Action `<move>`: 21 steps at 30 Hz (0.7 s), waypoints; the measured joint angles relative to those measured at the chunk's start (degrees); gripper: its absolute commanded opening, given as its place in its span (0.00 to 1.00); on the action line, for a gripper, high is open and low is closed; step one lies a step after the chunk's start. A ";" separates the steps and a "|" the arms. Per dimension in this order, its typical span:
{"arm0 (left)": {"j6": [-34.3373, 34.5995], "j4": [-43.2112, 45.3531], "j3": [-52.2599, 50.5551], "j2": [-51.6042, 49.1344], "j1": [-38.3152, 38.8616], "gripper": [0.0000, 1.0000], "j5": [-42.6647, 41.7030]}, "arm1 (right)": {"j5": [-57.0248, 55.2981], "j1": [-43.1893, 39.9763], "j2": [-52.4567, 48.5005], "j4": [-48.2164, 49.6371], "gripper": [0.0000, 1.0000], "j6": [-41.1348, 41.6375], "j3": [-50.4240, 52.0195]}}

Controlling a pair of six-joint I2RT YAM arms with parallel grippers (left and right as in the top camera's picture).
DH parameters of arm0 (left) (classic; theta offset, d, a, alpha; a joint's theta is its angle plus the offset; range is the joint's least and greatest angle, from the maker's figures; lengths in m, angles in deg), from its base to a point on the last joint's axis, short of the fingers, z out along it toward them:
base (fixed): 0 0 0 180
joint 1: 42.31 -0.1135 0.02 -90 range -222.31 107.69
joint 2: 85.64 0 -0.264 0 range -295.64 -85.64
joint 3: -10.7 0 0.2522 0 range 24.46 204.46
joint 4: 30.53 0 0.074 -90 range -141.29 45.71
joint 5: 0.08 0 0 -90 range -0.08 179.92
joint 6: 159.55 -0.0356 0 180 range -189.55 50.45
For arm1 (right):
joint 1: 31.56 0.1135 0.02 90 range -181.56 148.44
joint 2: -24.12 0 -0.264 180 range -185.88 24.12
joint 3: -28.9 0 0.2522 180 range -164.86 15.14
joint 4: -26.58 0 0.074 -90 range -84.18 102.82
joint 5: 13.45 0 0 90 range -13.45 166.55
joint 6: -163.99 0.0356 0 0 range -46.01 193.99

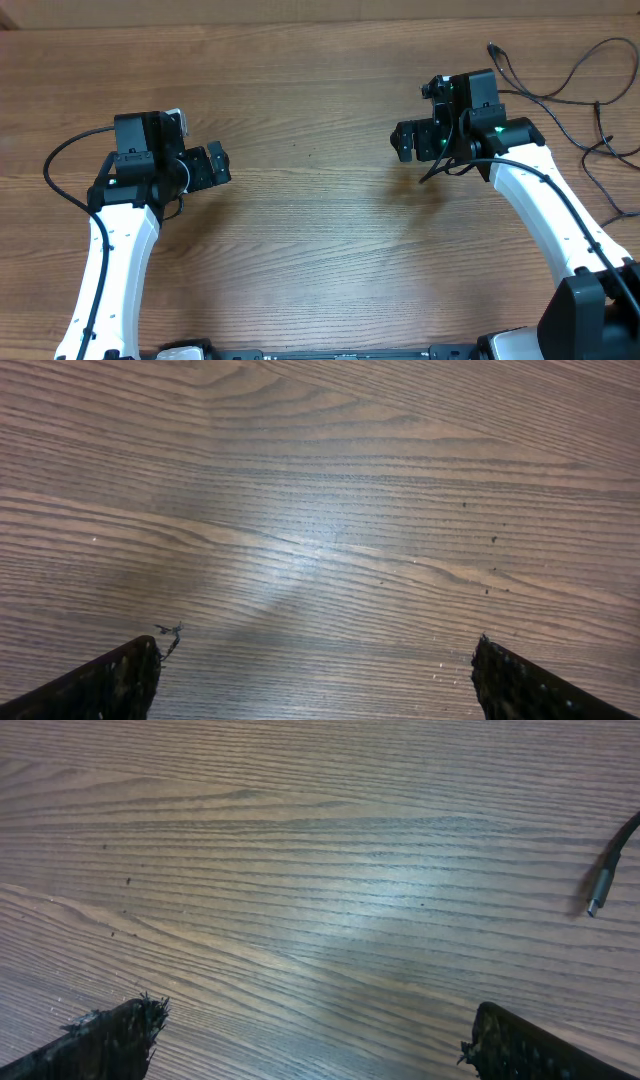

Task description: Untangle cables

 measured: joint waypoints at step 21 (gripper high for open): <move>-0.04 13.77 -1.60 8.37 1.92 0.99 0.87 | 0.00 0.00 0.00 0.02 1.00 -0.02 0.00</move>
